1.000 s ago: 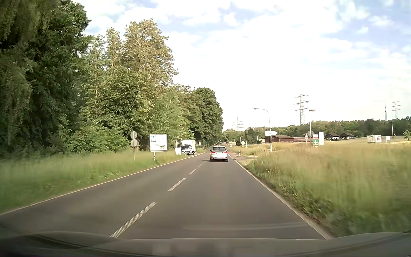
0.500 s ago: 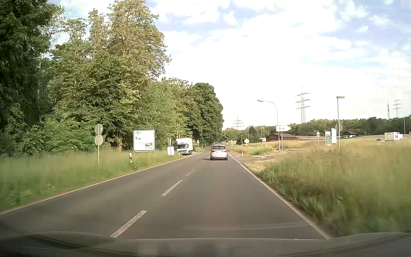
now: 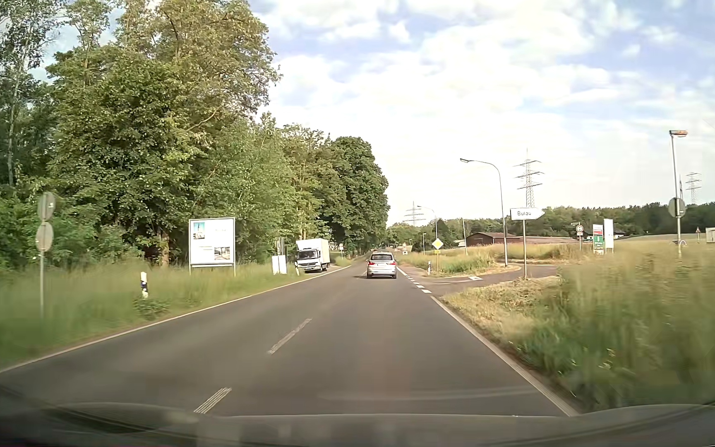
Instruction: Follow the waypoints while adhering to traffic rules and regulations
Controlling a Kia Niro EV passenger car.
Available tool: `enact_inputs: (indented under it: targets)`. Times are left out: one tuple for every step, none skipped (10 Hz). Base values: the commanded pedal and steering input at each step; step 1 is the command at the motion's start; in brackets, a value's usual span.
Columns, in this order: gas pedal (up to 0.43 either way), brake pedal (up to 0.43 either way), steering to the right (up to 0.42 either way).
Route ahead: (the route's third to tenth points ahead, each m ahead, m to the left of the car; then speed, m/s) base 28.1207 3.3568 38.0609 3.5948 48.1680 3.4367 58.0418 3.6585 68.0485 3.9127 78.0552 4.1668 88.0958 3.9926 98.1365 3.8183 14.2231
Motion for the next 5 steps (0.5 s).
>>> enact_inputs:
  targets:
    - [0.020, 0.030, 0.000]
    - [0.028, 0.030, 0.000]
    - [0.028, 0.030, 0.000]
    - [0.028, 0.030, 0.000]
    - [0.028, 0.030, 0.000]
